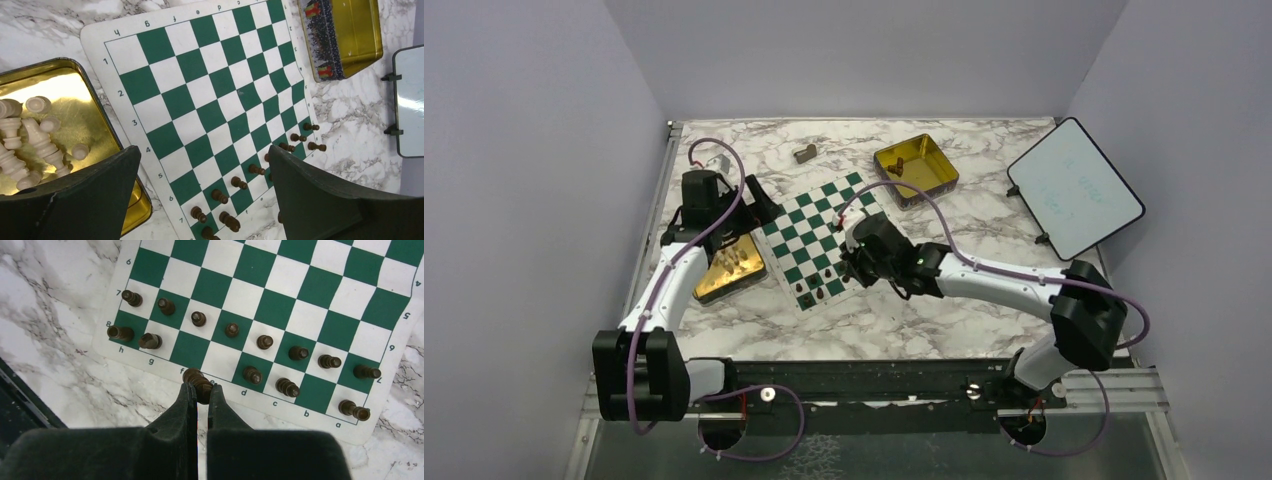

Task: Set up the chess pieces on the board
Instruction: Place the chess piece on the chessboard.

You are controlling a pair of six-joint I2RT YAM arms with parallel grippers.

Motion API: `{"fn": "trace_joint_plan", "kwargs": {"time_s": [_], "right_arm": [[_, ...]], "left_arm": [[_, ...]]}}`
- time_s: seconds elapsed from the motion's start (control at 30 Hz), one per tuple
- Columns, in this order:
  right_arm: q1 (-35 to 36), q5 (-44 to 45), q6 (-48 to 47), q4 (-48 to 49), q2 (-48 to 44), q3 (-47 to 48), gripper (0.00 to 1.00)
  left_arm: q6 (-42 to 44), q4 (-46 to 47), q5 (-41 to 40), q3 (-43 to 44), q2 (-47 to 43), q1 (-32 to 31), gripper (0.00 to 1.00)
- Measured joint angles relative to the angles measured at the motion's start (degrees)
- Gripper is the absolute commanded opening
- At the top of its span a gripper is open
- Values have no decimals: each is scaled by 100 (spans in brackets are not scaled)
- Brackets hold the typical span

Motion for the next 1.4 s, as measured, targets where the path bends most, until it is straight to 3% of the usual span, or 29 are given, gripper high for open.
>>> {"fn": "trace_joint_plan", "kwargs": {"time_s": [0.57, 1.4], "right_arm": [[175, 776, -256, -337, 1054, 769, 1], [431, 1351, -251, -332, 1327, 765, 1]], "left_arm": [[-249, 15, -249, -243, 2, -9, 99], [-621, -146, -1235, -243, 0, 2, 99]]}}
